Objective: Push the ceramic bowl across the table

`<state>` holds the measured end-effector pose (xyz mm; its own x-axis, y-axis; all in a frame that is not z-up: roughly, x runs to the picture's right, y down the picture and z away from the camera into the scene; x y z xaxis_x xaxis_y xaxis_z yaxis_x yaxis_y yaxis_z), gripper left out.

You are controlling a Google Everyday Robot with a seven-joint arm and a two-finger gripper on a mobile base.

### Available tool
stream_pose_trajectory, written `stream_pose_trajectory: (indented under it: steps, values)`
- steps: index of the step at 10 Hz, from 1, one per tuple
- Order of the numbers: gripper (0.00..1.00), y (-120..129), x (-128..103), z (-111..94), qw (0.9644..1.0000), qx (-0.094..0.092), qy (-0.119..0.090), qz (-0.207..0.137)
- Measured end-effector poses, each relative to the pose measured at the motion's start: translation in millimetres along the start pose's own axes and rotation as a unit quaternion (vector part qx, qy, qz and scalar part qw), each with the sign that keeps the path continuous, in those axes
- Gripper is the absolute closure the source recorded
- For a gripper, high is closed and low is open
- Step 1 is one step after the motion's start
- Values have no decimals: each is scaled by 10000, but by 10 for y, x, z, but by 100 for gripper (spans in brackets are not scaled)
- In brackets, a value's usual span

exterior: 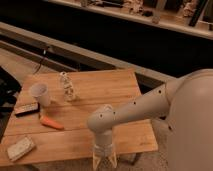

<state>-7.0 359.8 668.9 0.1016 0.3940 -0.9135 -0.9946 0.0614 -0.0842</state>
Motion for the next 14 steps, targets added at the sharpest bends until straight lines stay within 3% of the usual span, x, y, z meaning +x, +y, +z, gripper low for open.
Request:
stream_pose_trajectory:
  steps: [1, 3, 4, 5, 6, 7, 9, 12, 14]
  values:
    - [35, -16, -44, -21, 10000, 20, -32, -15]
    - [35, -97, -344, -201, 9996, 173, -195, -61]
    - [35, -153, -635, -386, 9989, 270, -372, -104]
    - [35, -233, -1062, -689, 9969, 367, -675, -140]
    - [35, -310, -1370, -916, 9954, 545, -772, -185]
    - [35, -431, -1704, -1153, 9944, 708, -774, -147]
    - [35, -295, -2276, -1501, 9934, 870, -685, -299]
    - [35, -215, -2703, -1780, 9916, 1088, -562, -419]
    - [35, -184, -2761, -1818, 9911, 1126, -550, -450]
